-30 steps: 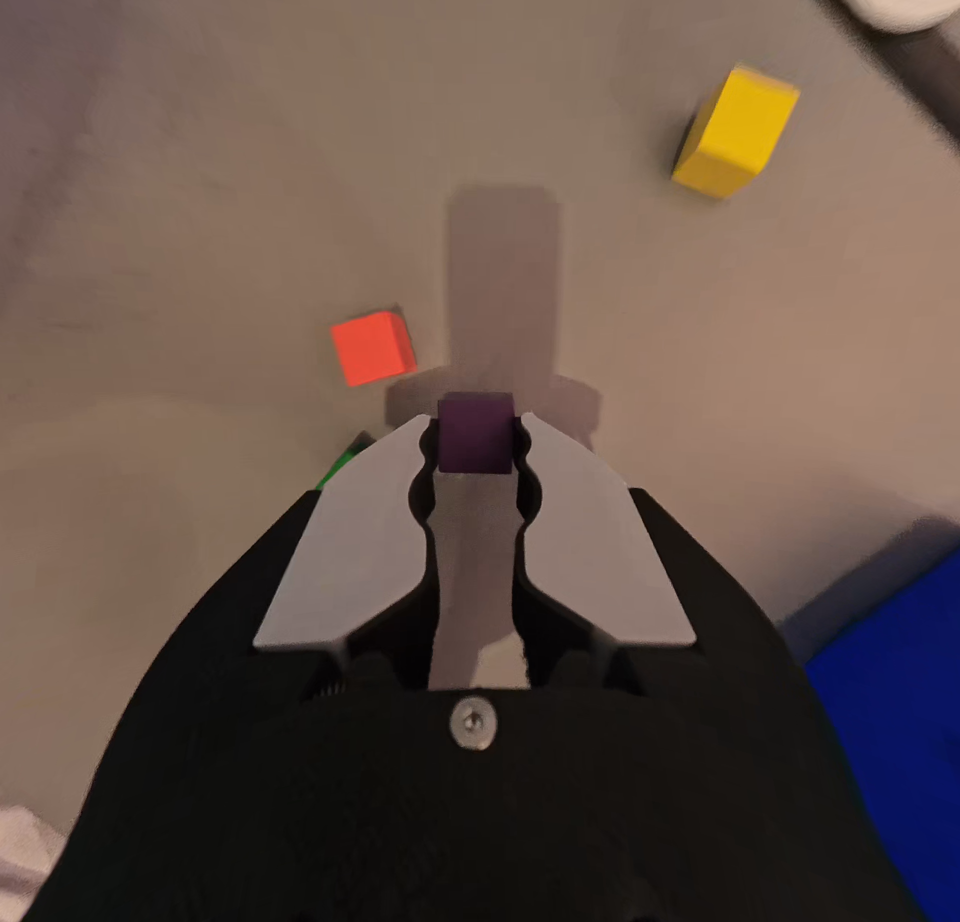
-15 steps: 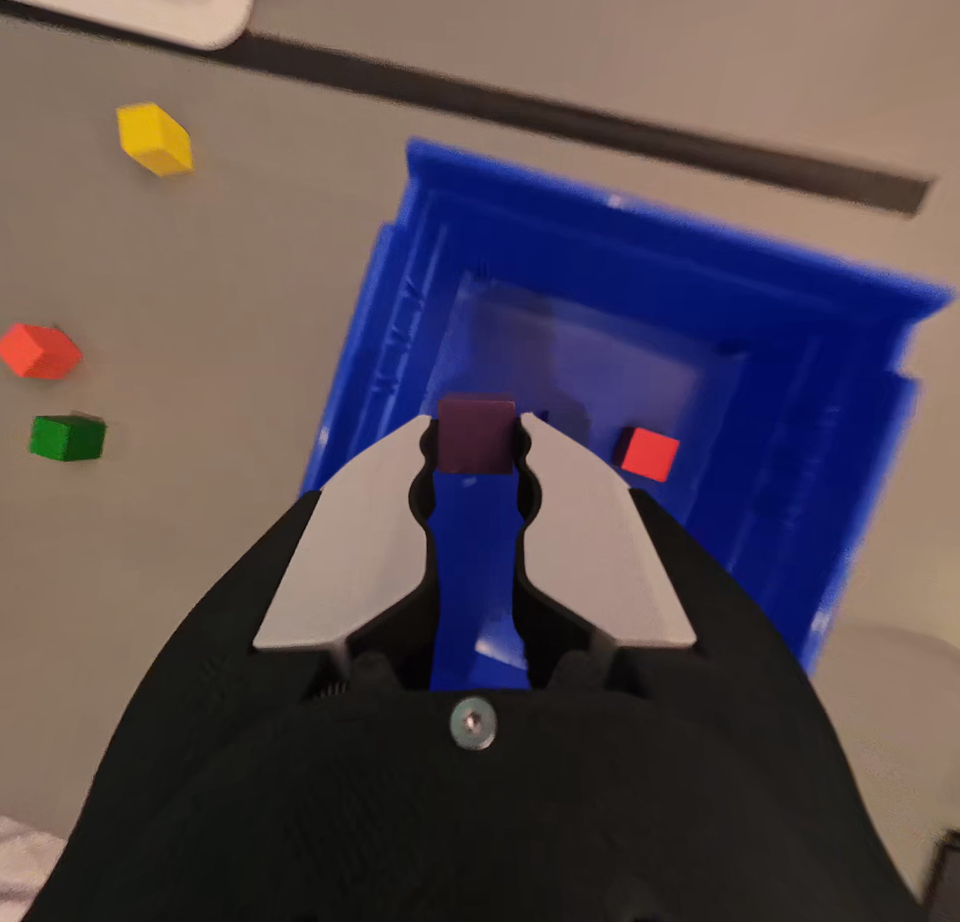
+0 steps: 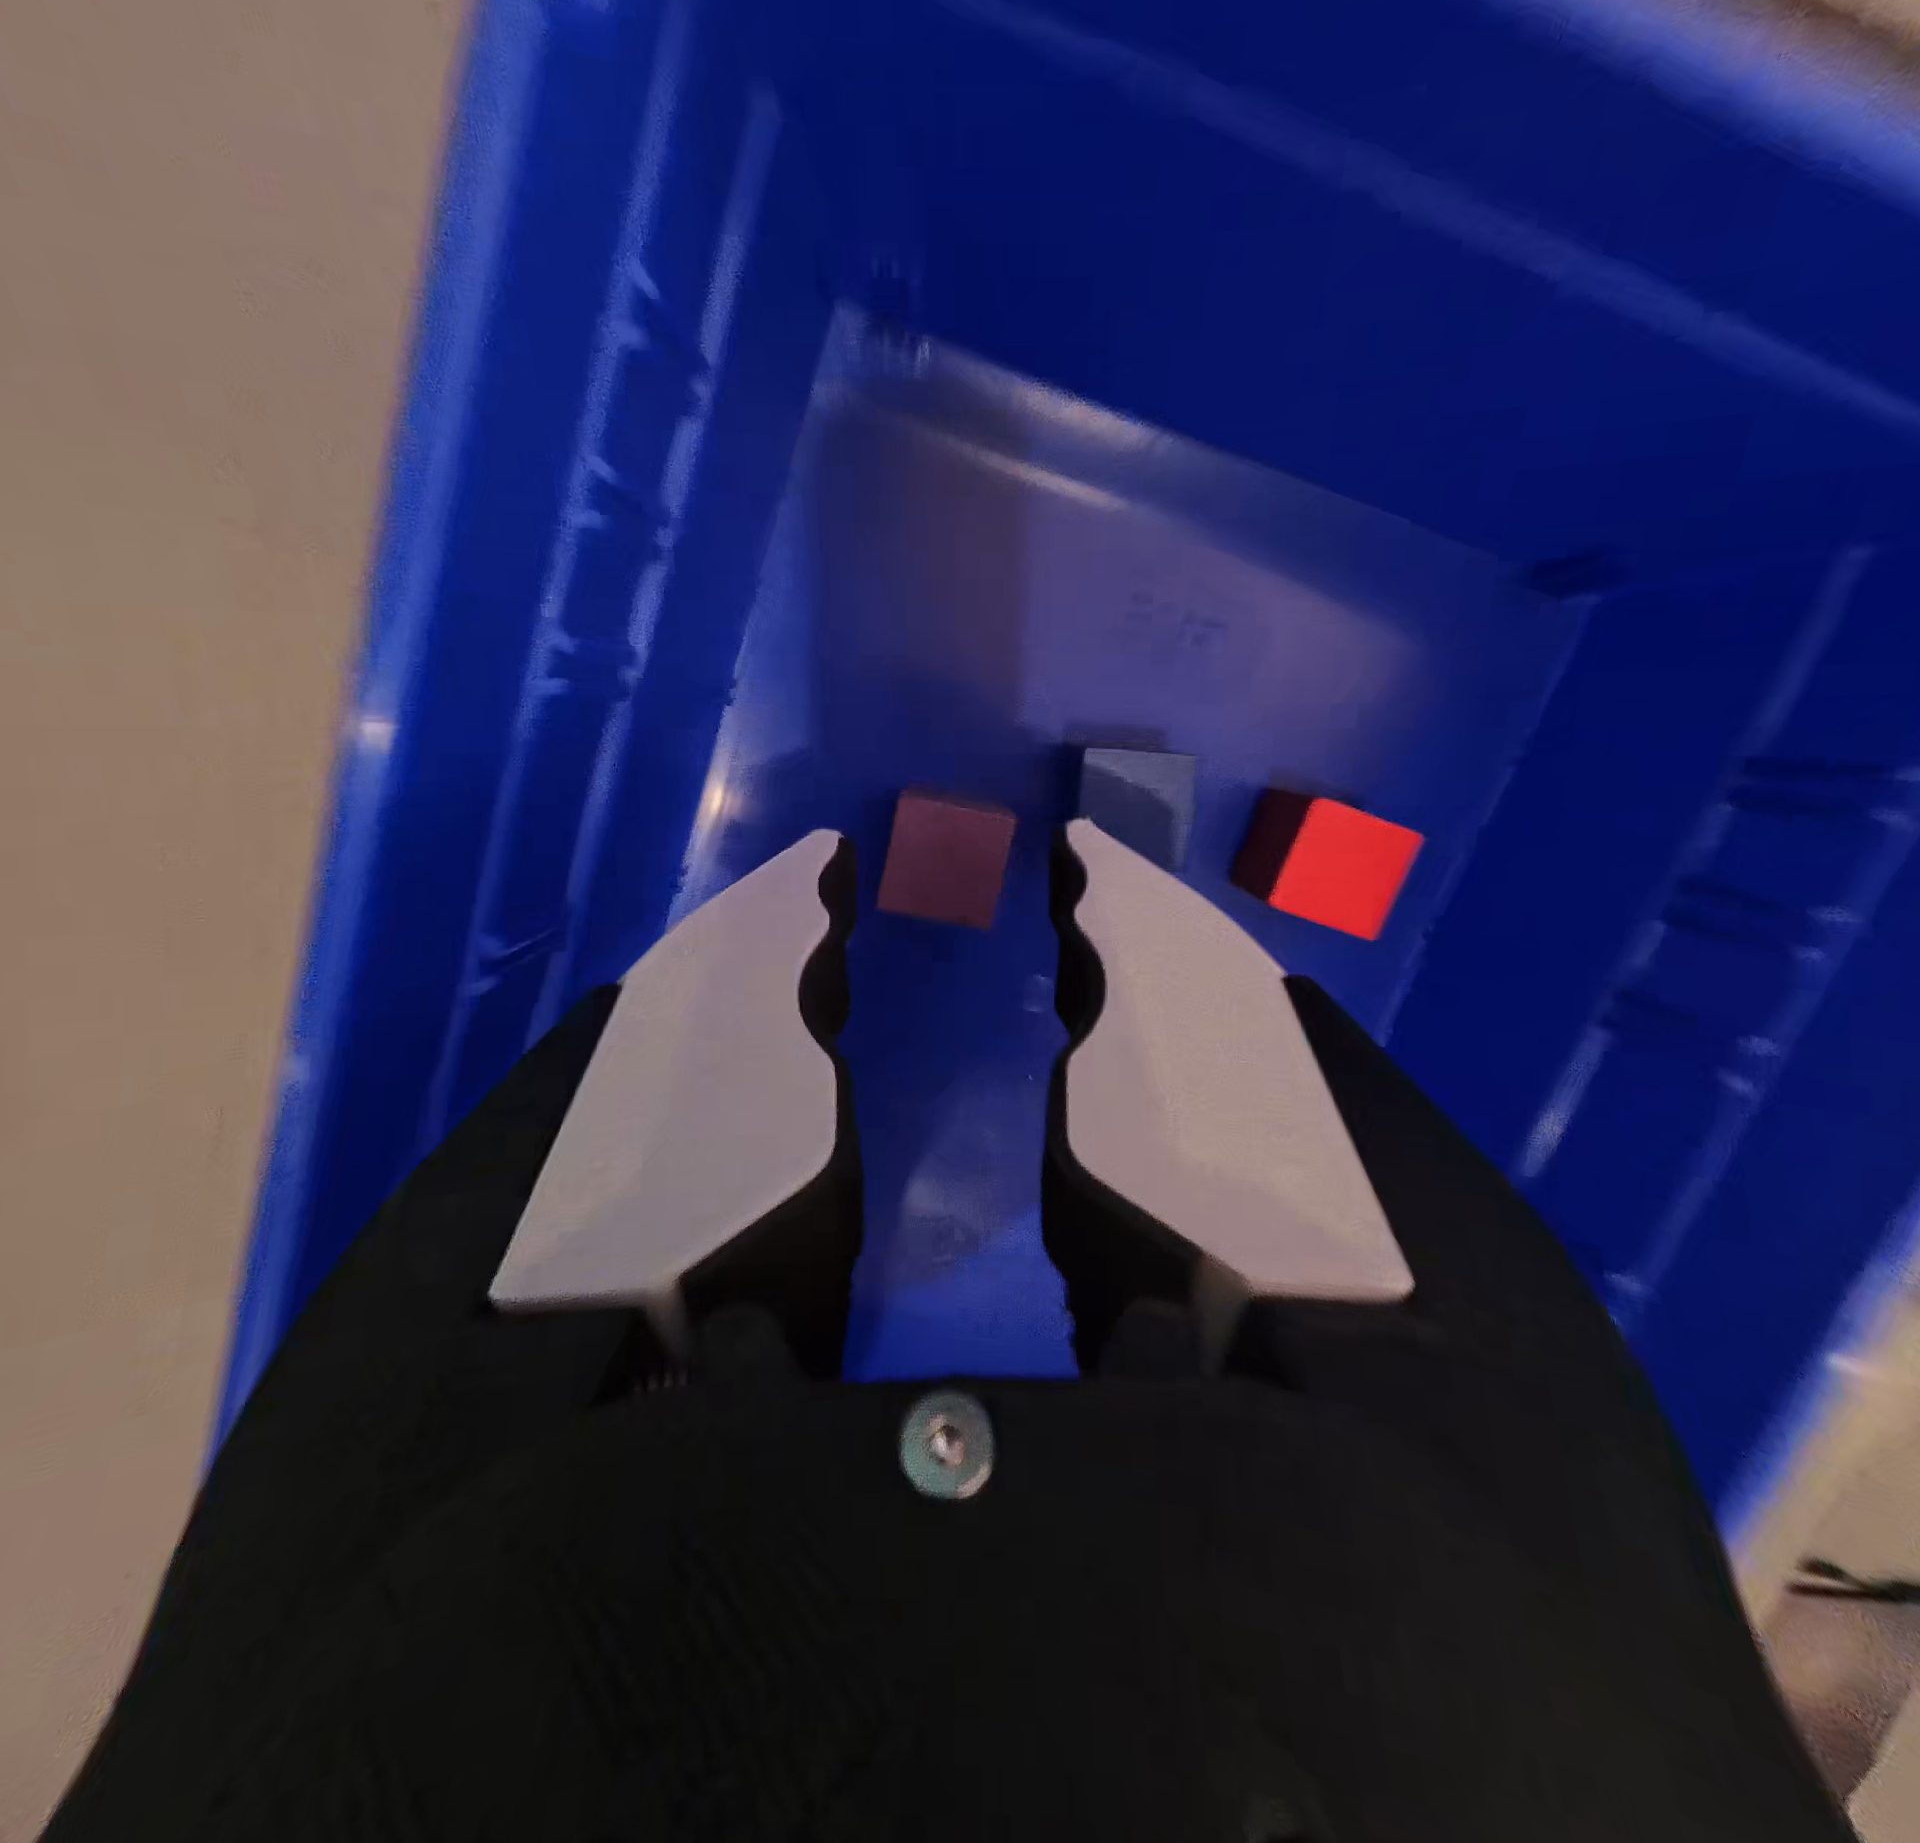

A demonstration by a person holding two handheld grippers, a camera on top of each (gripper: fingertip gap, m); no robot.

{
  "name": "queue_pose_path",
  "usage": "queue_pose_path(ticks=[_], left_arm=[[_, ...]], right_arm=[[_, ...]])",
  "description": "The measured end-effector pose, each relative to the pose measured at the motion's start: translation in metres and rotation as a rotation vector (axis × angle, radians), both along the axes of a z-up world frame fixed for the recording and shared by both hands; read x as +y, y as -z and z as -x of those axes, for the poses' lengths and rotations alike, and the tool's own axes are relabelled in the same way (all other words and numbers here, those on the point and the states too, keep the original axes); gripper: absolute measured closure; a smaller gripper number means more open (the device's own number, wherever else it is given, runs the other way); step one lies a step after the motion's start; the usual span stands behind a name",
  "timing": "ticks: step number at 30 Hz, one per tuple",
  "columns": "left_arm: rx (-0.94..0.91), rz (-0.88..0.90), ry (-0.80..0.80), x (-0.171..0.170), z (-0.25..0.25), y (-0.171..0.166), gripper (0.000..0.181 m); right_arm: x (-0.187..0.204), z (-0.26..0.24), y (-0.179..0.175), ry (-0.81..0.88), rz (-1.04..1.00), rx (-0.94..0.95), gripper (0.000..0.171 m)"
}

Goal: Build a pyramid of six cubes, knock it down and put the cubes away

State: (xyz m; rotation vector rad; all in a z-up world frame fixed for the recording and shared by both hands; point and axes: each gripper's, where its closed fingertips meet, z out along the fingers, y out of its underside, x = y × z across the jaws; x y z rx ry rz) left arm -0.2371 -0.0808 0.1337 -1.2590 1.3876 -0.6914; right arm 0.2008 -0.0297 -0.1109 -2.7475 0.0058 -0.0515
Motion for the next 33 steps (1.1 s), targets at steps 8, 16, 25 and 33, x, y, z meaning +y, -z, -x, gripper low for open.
queue_pose_path(ticks=[8, 16, 25, 33], left_arm=[[-0.008, 0.002, -0.007, 0.001, 0.001, -0.002, 0.177], [-0.002, -0.025, 0.004, -0.007, 0.007, -0.004, 0.178], [-0.033, -0.027, 0.004, -0.005, 0.015, -0.01, 0.178], [-0.039, -0.024, -0.008, -0.003, 0.017, -0.011, 0.178]], right_arm=[[0.026, 0.162, -0.141, -0.432, -0.4, 0.022, 0.132], [-0.001, 0.297, 0.009, -1.263, -0.095, -0.049, 0.13], [0.001, 0.302, 0.034, -1.255, -0.013, 0.026, 0.143], [0.009, 0.211, -0.152, -0.822, -0.552, -0.109, 0.143]])
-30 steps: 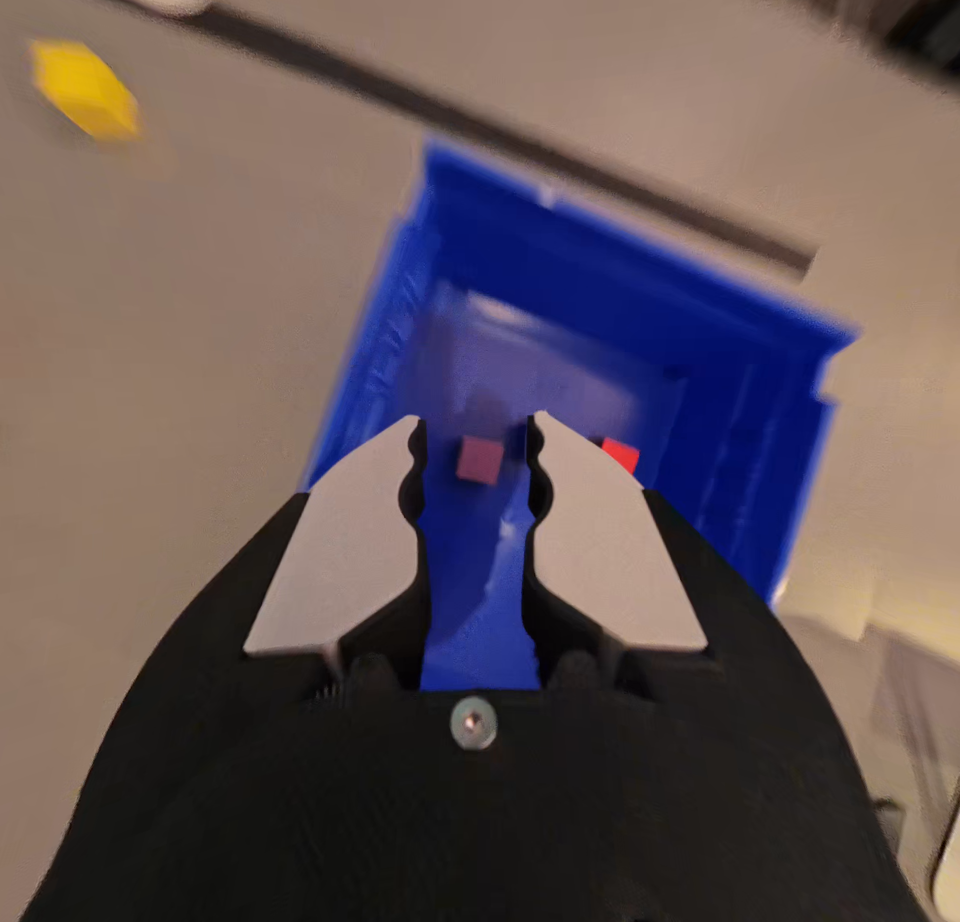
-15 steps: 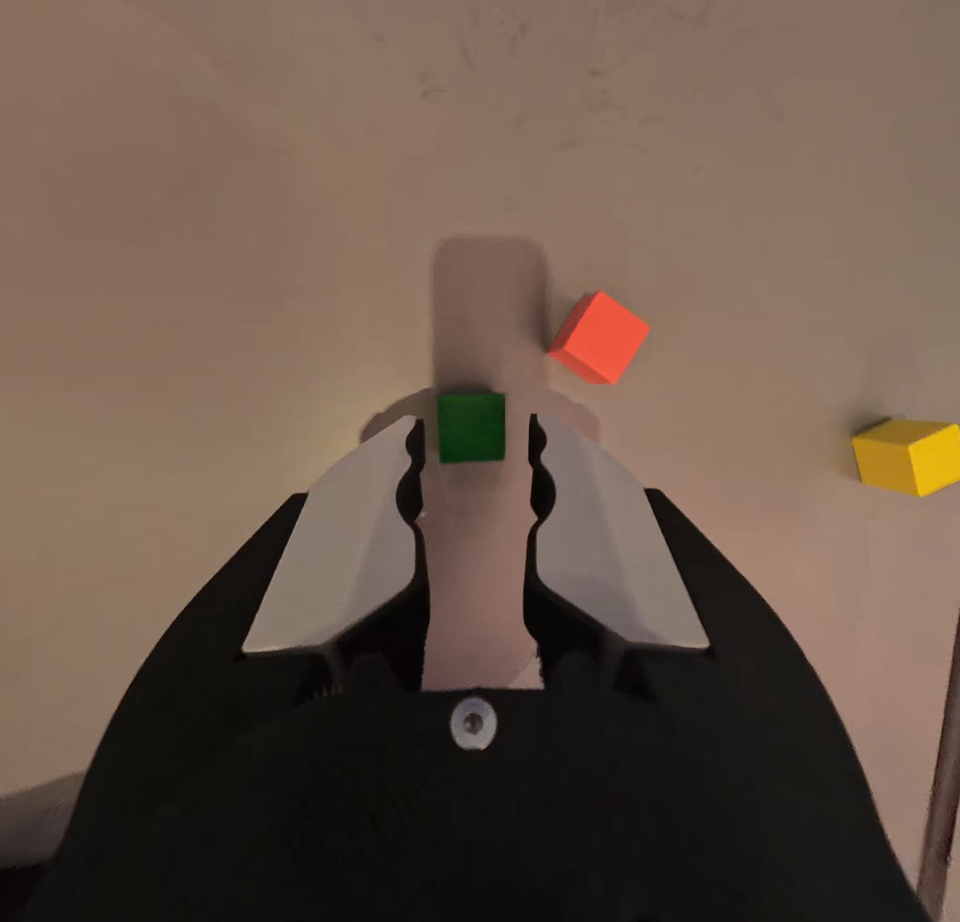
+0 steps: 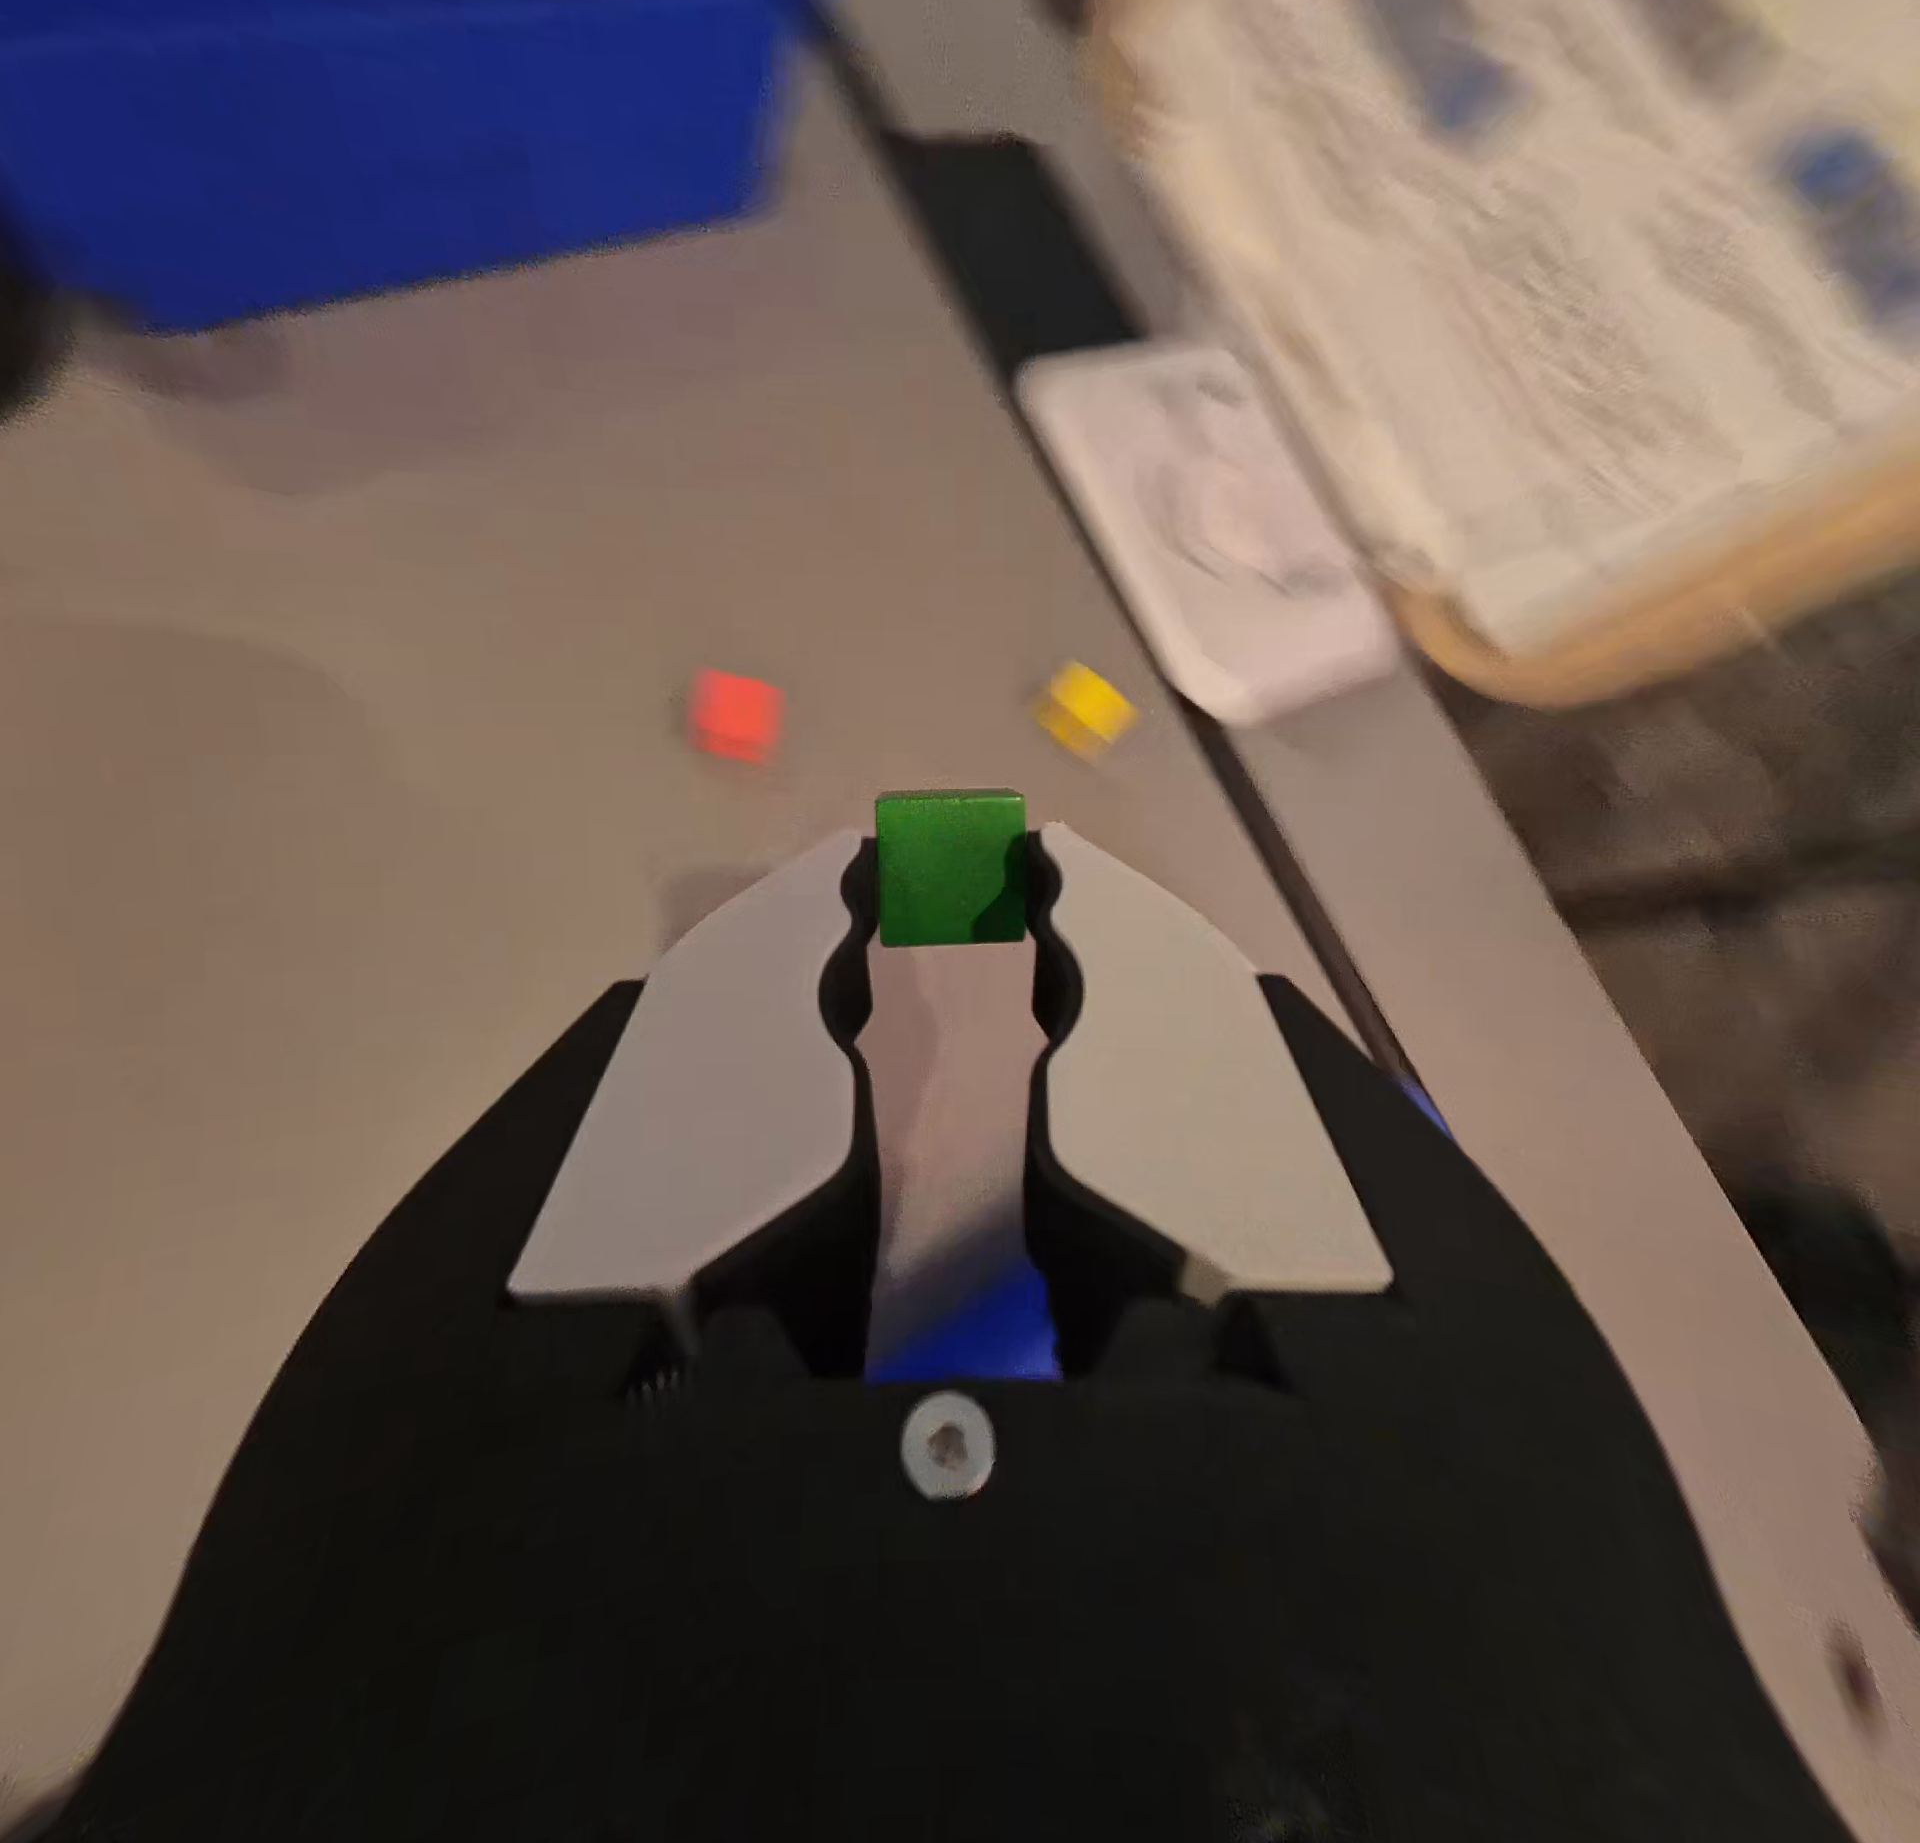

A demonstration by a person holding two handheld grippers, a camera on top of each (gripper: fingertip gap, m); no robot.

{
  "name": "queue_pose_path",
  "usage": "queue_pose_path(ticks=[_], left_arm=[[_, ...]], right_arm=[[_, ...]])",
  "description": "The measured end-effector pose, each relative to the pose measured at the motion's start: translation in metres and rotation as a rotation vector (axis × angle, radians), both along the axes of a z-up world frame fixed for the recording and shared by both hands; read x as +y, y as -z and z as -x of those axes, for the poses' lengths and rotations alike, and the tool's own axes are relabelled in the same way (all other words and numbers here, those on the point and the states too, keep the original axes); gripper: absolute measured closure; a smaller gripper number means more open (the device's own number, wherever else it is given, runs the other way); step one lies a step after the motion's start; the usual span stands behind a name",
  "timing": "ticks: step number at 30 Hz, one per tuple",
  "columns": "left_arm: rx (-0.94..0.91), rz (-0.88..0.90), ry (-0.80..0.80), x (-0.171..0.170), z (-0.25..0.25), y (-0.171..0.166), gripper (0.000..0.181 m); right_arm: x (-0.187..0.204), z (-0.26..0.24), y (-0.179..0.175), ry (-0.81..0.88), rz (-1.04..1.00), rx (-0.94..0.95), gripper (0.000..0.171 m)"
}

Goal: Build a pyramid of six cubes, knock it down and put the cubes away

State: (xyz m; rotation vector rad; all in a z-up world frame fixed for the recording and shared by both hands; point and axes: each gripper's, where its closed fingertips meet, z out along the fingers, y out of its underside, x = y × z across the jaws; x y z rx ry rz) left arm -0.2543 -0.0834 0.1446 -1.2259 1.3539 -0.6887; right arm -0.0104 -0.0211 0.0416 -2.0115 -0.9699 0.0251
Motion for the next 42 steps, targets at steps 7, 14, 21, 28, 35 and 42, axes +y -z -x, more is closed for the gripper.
queue_pose_path(ticks=[7, 14, 21, 28, 35, 42], left_arm=[[-0.017, -0.013, 0.013, -0.005, 0.0, -0.005, 0.178], [-0.02, 0.0, 0.008, -0.003, 0.001, -0.004, 0.178], [-0.02, -0.005, 0.006, -0.004, 0.002, -0.004, 0.178], [-0.032, -0.001, 0.001, -0.001, 0.004, -0.007, 0.178], [-0.02, 0.002, -0.019, 0.002, 0.005, -0.004, 0.178], [-0.021, 0.002, 0.0, -0.001, 0.004, -0.004, 0.178]], right_arm=[[-0.05, -0.241, 0.098, 0.846, 0.382, 0.044, 0.142], [-0.072, -0.266, 0.168, 0.974, 0.501, 0.117, 0.142], [-0.073, -0.273, 0.181, 0.975, 0.511, 0.108, 0.128], [-0.014, -0.176, 0.037, 0.622, 0.074, 0.216, 0.122], [0.036, 0.048, 0.065, 0.007, 0.145, 0.06, 0.125], [0.057, 0.098, 0.165, 0.038, 0.366, -0.012, 0.125]])
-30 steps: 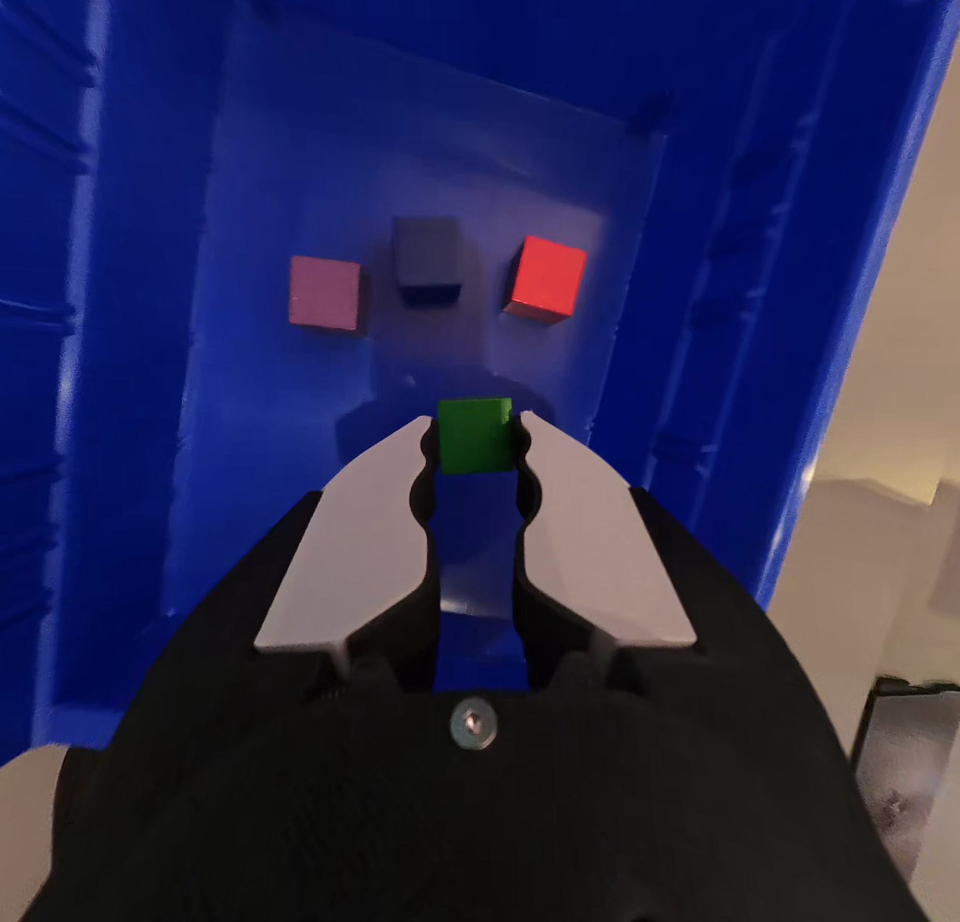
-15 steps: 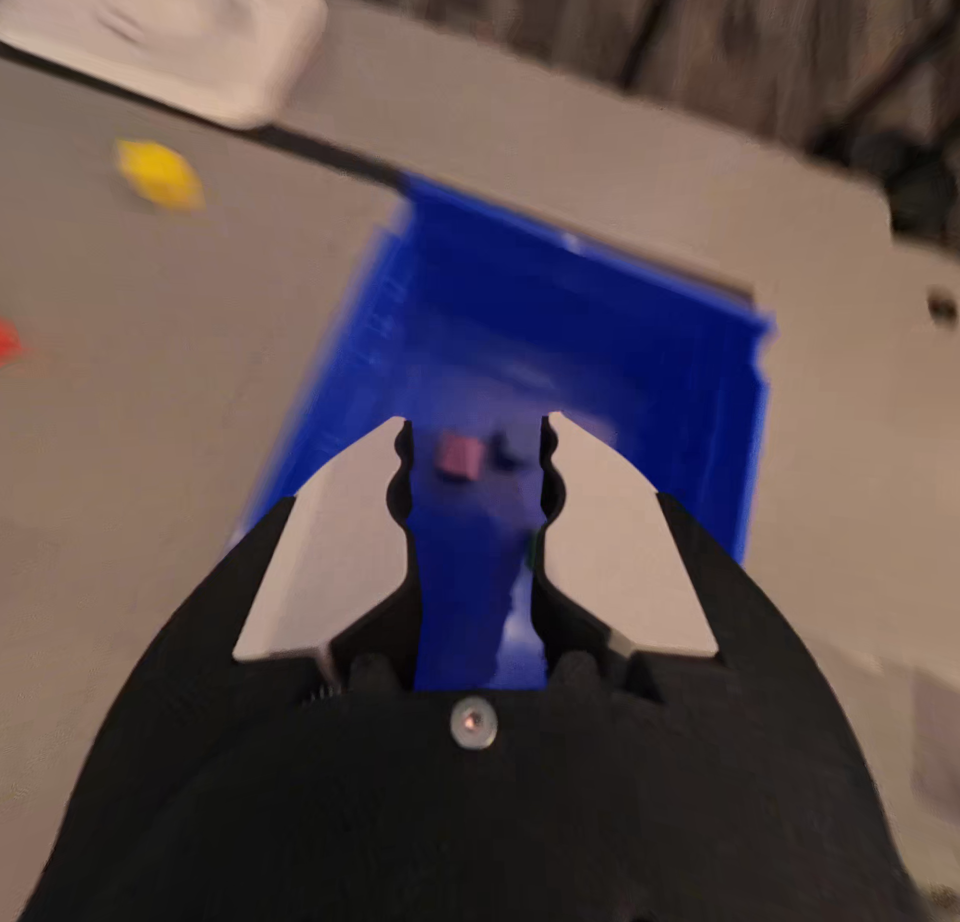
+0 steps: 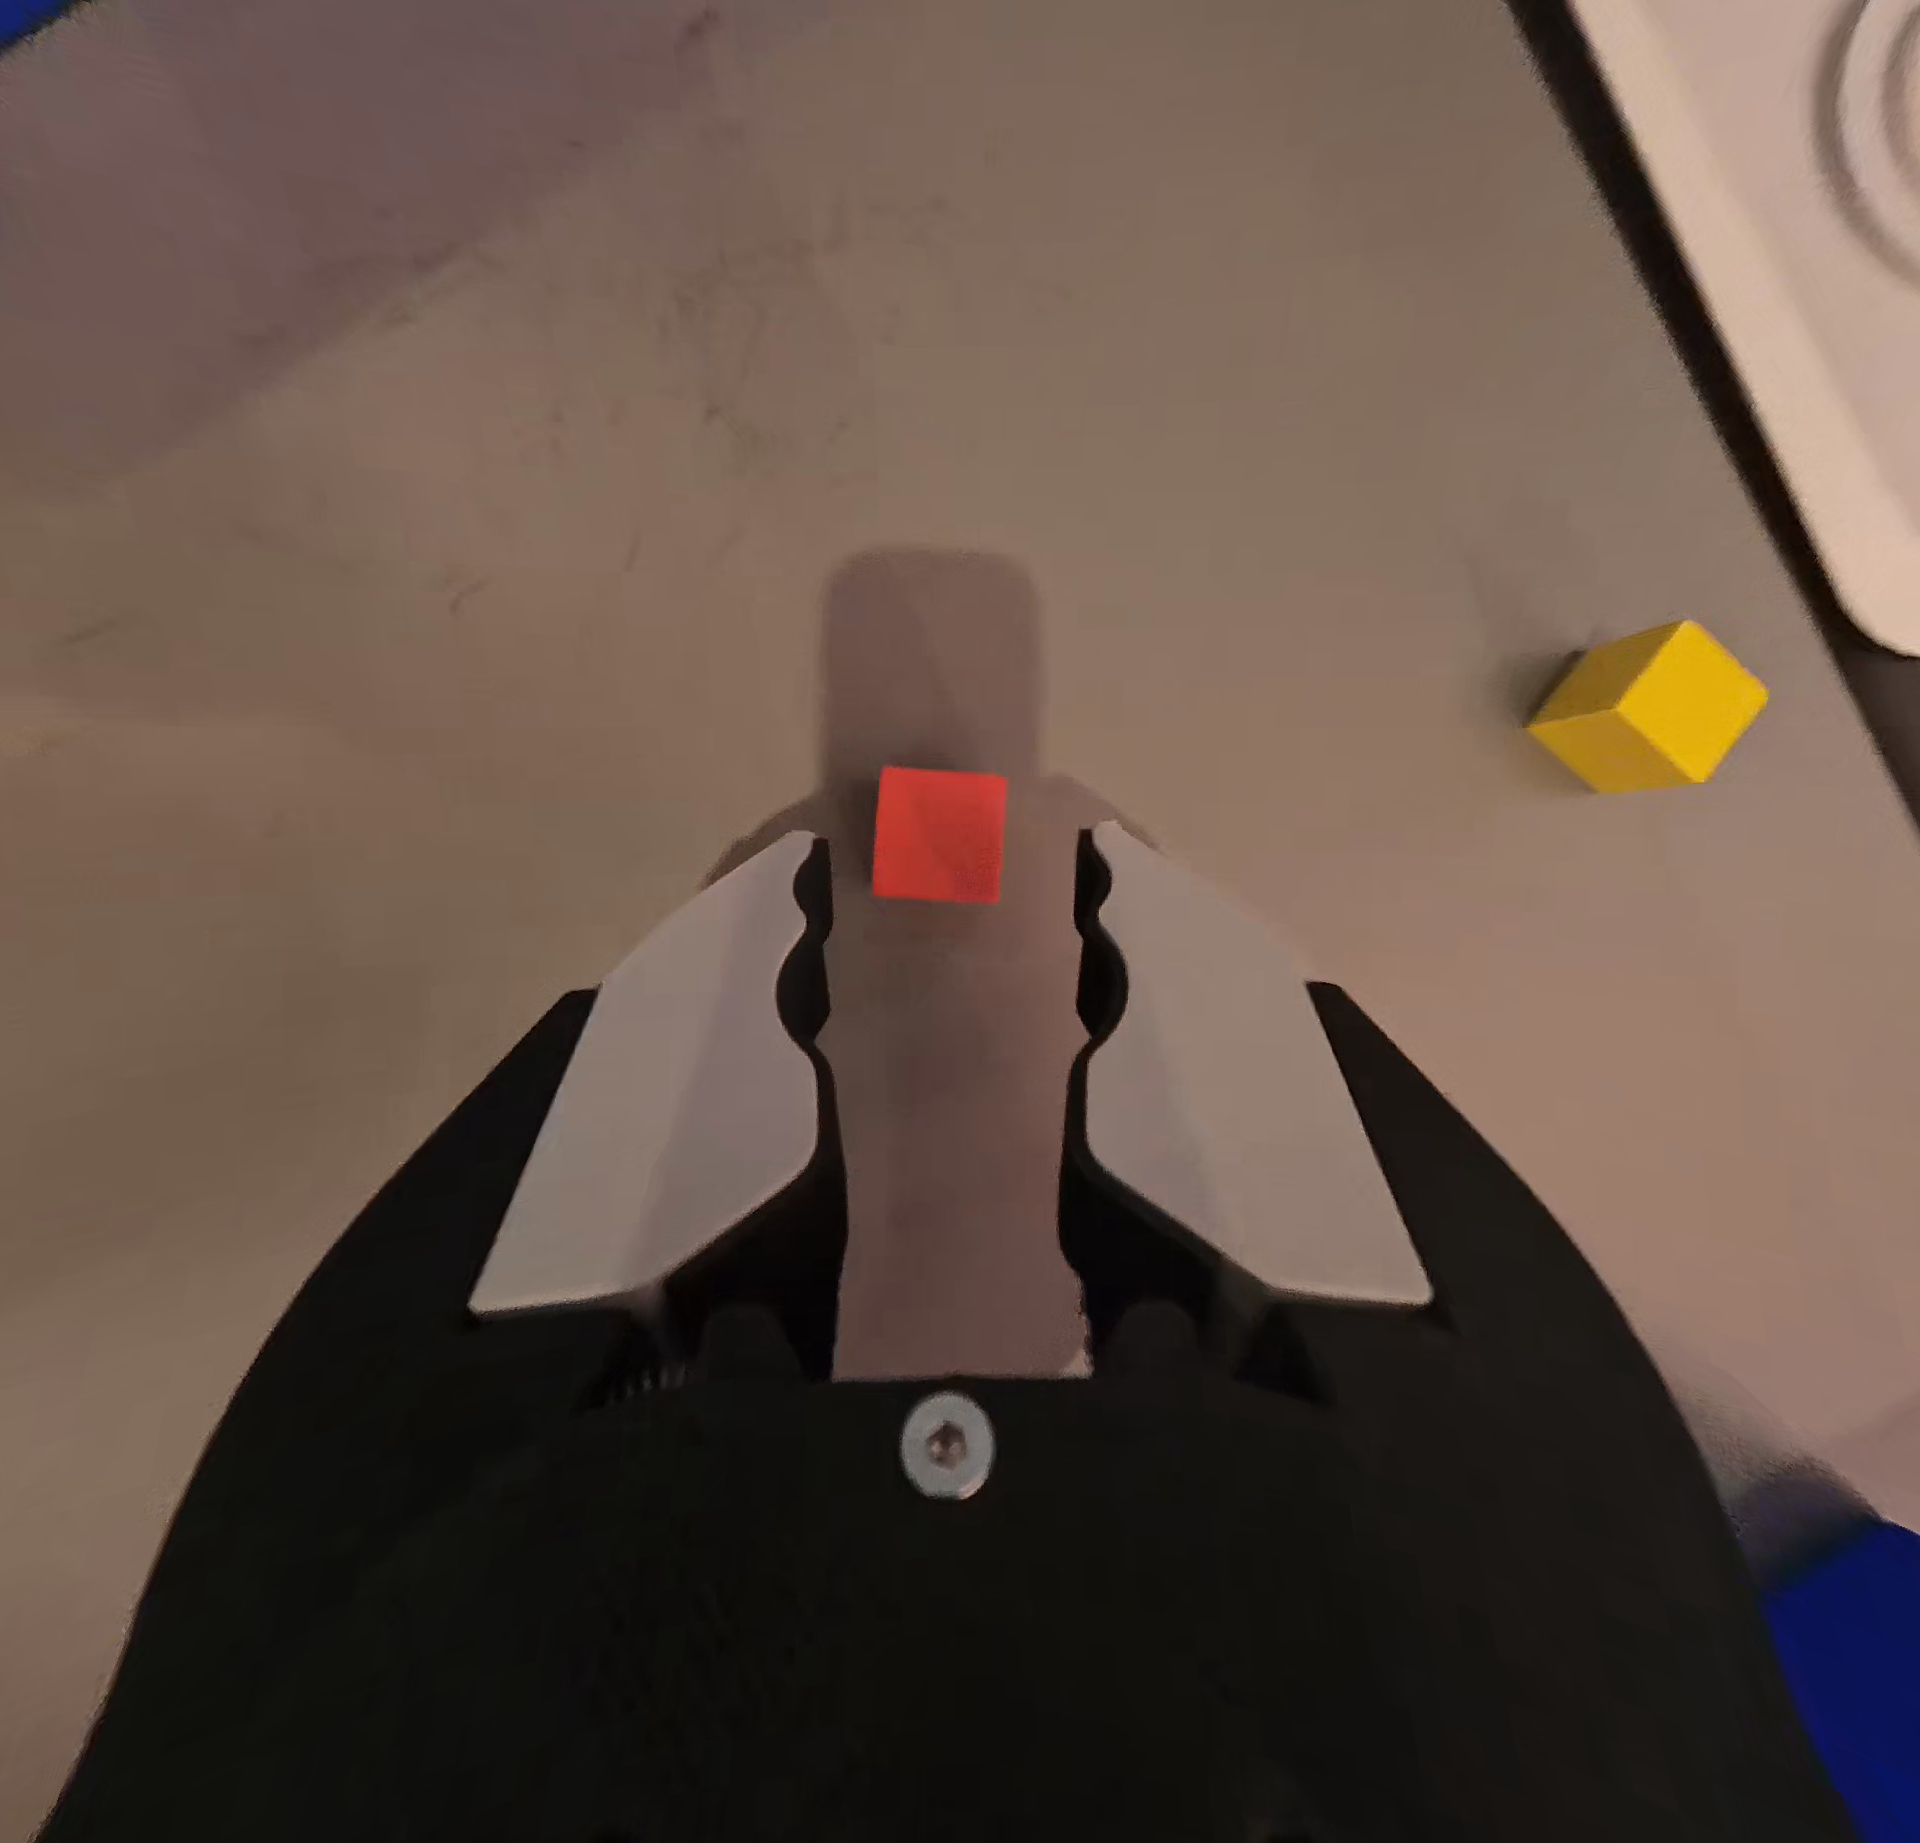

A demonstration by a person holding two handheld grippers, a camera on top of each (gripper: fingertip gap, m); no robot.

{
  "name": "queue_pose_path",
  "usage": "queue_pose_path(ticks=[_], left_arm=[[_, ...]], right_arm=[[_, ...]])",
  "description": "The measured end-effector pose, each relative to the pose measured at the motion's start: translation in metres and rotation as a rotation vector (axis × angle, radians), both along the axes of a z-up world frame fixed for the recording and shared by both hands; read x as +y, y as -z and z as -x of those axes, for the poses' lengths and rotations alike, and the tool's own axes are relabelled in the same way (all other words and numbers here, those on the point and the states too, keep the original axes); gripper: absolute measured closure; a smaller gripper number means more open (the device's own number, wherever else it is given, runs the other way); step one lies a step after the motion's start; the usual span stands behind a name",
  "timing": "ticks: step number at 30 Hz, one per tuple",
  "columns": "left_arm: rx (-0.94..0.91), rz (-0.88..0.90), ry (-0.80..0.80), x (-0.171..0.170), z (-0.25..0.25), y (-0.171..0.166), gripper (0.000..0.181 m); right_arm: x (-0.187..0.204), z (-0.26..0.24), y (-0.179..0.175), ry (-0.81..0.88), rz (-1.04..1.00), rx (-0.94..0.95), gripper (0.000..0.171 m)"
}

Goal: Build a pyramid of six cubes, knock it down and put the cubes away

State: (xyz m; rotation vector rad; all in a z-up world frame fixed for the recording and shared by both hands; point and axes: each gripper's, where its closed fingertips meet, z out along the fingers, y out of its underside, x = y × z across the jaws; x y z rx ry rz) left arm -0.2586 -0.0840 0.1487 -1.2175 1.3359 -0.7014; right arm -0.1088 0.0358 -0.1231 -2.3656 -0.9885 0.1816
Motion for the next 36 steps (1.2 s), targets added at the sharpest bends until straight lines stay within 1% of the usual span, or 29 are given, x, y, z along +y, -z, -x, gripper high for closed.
queue_pose_path(ticks=[2, 6, 7, 8, 11, 12, 13, 14, 16, 18, 19, 20, 21, 22, 23, 24, 25, 26, 28, 30, 33, 36], left_arm=[[0.002, -0.005, 0.007, -0.001, -0.001, 0.0, 0.179], [0.009, -0.005, 0.013, 0.0, -0.003, 0.001, 0.178], [0.012, -0.005, 0.011, 0.0, -0.003, 0.002, 0.178], [0.014, -0.004, 0.009, 0.001, -0.003, 0.002, 0.178], [0.014, -0.001, 0.004, 0.002, -0.002, 0.003, 0.178], [0.011, -0.001, 0.002, 0.003, -0.001, 0.002, 0.178], [0.009, 0.0, 0.001, 0.003, 0.0, 0.002, 0.178], [0.007, 0.0, -0.002, 0.004, 0.001, 0.001, 0.178], [0.002, 0.002, -0.006, 0.005, 0.003, 0.001, 0.178], [-0.007, 0.005, -0.01, 0.005, 0.005, -0.001, 0.178], [-0.013, 0.005, -0.01, 0.005, 0.006, -0.002, 0.178], [-0.02, 0.006, -0.008, 0.004, 0.007, -0.003, 0.178], [-0.026, 0.005, -0.007, 0.003, 0.008, -0.005, 0.178], [-0.033, 0.003, -0.005, 0.002, 0.009, -0.006, 0.179], [-0.038, 0.0, -0.001, 0.001, 0.009, -0.007, 0.179], [-0.042, -0.004, 0.002, 0.0, 0.008, -0.008, 0.179], [-0.045, -0.007, 0.004, -0.001, 0.008, -0.009, 0.179], [-0.048, -0.007, 0.006, -0.001, 0.007, -0.01, 0.179], [-0.048, 0.0, 0.011, -0.002, 0.006, -0.01, 0.179], [-0.036, 0.007, 0.016, -0.003, 0.005, -0.007, 0.179], [-0.011, 0.013, 0.014, -0.003, 0.004, -0.003, 0.18], [-0.004, 0.014, 0.016, -0.002, 0.003, -0.001, 0.179]], right_arm=[[-0.001, 0.005, 0.007, 0.007, 0.033, 0.014, 0.125], [0.0, 0.004, 0.02, 0.01, 0.06, -0.025, 0.127], [0.0, 0.005, 0.022, 0.003, 0.063, -0.029, 0.131], [-0.001, 0.006, 0.024, -0.016, 0.065, -0.033, 0.141], [-0.002, 0.009, 0.014, -0.056, 0.012, -0.043, 0.142], [-0.004, 0.011, 0.002, -0.065, -0.021, -0.035, 0.142], [-0.006, 0.014, -0.018, -0.072, -0.076, -0.011, 0.142], [-0.011, 0.015, -0.044, -0.073, -0.136, 0.019, 0.142], [-0.025, 0.004, -0.109, -0.047, -0.28, 0.076, 0.143], [-0.042, -0.034, -0.169, 0.036, -0.404, 0.118, 0.143], [-0.049, -0.063, -0.189, 0.106, -0.43, 0.121, 0.143], [-0.054, -0.099, -0.202, 0.198, -0.451, 0.11, 0.143], [-0.059, -0.138, -0.206, 0.299, -0.456, 0.098, 0.143], [-0.065, -0.177, -0.2, 0.396, -0.426, 0.085, 0.143], [-0.072, -0.215, -0.185, 0.494, -0.38, 0.064, 0.143], [-0.079, -0.251, -0.166, 0.595, -0.33, 0.049, 0.143], [-0.087, -0.277, -0.14, 0.667, -0.256, 0.064, 0.143], [-0.092, -0.29, -0.113, 0.702, -0.175, 0.11, 0.143], [-0.102, -0.302, -0.063, 0.739, -0.033, 0.154, 0.142], [-0.111, -0.315, -0.028, 0.787, 0.039, 0.102, 0.141], [-0.114, -0.317, -0.006, 0.796, 0.08, 0.109, 0.142], [-0.121, -0.325, 0.007, 0.812, 0.114, 0.037, 0.141]])
